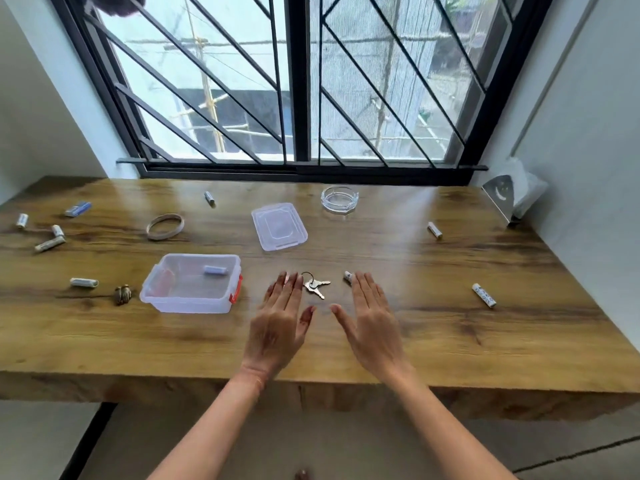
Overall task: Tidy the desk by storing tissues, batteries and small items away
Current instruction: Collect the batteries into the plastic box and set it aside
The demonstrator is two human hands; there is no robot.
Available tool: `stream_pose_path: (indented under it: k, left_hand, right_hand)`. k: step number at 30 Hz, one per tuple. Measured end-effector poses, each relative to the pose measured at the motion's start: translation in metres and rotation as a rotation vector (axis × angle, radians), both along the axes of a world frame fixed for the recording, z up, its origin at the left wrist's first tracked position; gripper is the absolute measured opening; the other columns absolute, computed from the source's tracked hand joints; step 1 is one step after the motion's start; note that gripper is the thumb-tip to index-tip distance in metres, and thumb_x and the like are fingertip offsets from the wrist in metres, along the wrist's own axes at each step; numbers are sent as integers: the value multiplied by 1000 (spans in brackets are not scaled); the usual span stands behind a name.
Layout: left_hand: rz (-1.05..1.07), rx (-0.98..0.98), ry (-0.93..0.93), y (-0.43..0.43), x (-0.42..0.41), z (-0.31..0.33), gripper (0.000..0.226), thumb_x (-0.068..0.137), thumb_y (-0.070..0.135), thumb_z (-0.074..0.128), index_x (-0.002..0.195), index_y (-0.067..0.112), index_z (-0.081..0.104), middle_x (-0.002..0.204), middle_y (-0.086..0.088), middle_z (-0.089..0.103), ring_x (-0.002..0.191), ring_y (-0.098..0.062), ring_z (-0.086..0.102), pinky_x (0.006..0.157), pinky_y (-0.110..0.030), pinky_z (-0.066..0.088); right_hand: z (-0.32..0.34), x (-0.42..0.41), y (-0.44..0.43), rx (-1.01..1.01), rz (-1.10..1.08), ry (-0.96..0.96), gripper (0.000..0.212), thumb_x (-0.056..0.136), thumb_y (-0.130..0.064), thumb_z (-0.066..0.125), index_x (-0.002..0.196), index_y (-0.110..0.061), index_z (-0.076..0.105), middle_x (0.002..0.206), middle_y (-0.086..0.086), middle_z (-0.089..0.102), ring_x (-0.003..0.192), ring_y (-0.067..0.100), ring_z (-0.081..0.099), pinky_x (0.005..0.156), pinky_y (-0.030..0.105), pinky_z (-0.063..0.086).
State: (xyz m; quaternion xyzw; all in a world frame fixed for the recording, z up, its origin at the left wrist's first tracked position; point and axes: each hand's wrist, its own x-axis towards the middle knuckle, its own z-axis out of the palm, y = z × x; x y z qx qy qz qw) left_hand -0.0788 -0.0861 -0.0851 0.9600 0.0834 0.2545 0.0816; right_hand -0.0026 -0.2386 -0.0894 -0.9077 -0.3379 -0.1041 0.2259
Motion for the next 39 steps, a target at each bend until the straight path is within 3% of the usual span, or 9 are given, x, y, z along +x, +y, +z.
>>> stream_pose_path:
  k: [8,11,13,16,22,27,32,37,39]
  left_hand:
    - [-38,-35,25,58,100,36,51,85,29,42,119,-5,57,121,-22,61,116,-35,56,97,-47,41]
    - [-56,-73,75,74,135,40,53,84,30,41,119,-5,57,122,-21,61,116,-34,56,99,-45,38]
    - [-60,-133,97,80,157,43,52,88,29,44,127,-4,50,132,-21,52,127,-34,47,107,-38,27]
    - [-75,-200,189,86,186,38,60,95,30,42,143,0,22,152,-15,24,144,-26,14,116,-28,6]
    - [-77,-389,428,92,236,31,67,96,32,40,146,2,8,156,-14,10,145,-25,5,117,-33,10]
    - [-29,-596,467,95,272,34,62,95,23,43,144,-2,14,154,-18,16,142,-29,16,113,-32,15]
    - [-9,-748,438,102,304,31,42,88,0,41,130,0,41,132,-22,49,121,-34,45,96,-31,33]
    - [-2,-883,395,107,323,20,49,78,11,46,127,11,50,125,-9,59,115,-27,53,93,-28,39]
    - [6,-935,372,106,325,18,52,73,9,49,125,14,53,121,-4,62,112,-22,55,91,-24,39]
  right_hand:
    - [47,94,61,116,-98,-2,91,83,-68,4,142,-4,27,150,14,28,142,22,19,113,24,4]
    - [56,123,73,140,-144,45,78,89,-61,23,142,-5,27,150,13,28,142,22,19,113,24,8]
    - [58,143,79,159,-161,115,66,93,-47,39,143,-5,26,151,13,27,142,22,18,114,27,13]
    - [59,170,85,173,-177,243,64,93,-37,47,143,-4,23,152,13,24,142,21,16,113,27,16]
    - [56,217,91,209,-261,503,59,88,-27,60,132,5,36,142,22,38,133,30,33,102,25,23]
    - [46,251,102,244,-293,659,57,85,-23,63,131,3,38,136,20,46,127,32,41,101,33,32]
    - [25,278,120,329,-299,750,51,76,-22,71,121,-9,51,120,10,61,112,25,56,94,34,45]
    - [0,297,126,412,-286,755,53,70,-10,70,121,-12,53,115,7,65,108,22,60,97,37,46]
    - [2,297,127,420,-277,729,56,68,-6,70,121,-11,53,113,7,65,105,20,60,93,28,46]
